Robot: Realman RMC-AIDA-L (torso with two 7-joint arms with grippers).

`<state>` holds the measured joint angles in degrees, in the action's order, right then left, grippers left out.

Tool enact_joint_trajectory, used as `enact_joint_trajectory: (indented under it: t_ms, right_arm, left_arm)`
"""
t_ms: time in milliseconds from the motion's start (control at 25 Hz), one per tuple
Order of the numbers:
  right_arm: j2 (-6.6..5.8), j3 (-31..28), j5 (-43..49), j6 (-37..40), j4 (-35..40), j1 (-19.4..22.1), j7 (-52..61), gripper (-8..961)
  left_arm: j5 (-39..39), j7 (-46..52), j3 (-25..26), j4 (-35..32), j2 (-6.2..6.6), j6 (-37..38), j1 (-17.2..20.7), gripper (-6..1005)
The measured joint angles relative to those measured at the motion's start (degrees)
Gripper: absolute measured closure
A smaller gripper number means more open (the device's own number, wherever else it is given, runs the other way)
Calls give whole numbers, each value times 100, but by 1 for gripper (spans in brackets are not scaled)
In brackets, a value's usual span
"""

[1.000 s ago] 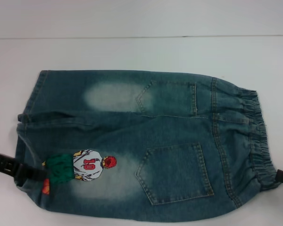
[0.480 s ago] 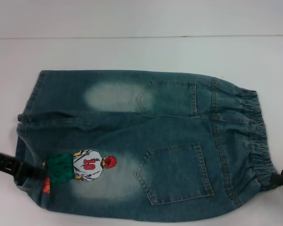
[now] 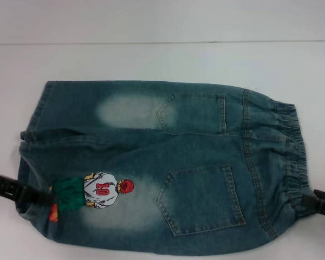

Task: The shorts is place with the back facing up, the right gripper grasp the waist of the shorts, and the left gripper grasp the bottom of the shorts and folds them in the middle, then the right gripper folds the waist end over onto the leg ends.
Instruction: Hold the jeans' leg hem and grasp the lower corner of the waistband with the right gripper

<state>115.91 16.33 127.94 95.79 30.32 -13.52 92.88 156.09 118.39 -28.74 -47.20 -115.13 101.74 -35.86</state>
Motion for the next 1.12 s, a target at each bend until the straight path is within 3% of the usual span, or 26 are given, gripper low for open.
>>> enact_joint_trajectory:
  t_ms: [480, 1120]
  right_arm:
    - [57, -86, -122, 98, 0, -176, -151, 38]
    - [-15, -121, -77, -8, 19, 135, 137, 39]
  left_arm:
    - [-61, -19, 0, 109, 8, -77, -40, 979]
    - [-61, -42, -7, 150, 10, -146, -45, 979]
